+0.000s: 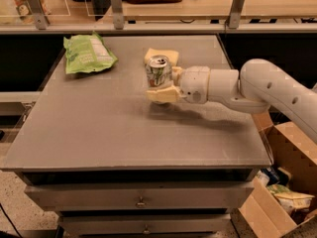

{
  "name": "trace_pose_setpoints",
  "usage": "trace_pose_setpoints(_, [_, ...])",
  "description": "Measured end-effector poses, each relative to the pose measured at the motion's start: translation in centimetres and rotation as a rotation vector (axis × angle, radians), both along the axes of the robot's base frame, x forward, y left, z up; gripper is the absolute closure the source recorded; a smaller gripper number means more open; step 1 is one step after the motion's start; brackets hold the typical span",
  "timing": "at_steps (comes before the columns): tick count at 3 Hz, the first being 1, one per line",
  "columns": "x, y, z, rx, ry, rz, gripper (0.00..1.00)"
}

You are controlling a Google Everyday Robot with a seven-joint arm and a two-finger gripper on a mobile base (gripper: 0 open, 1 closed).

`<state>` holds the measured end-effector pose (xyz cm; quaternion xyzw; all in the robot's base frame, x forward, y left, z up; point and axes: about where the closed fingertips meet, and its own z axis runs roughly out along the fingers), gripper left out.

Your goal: Knock 7up can over

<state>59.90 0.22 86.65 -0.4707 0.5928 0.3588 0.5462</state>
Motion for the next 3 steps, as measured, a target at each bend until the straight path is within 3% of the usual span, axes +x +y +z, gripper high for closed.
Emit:
trace_pose_setpoints(1, [1.1, -0.4, 1.5, -0.122, -0.022, 0.049, 0.96])
trace_pose_setpoints(2, [1.8, -1.7, 2.3, -0.297, -0.022, 0.108, 1.0])
trace_pose_setpoints(3, [2.1, -4.7, 2.5, -0.485, -0.008, 0.152, 1.0])
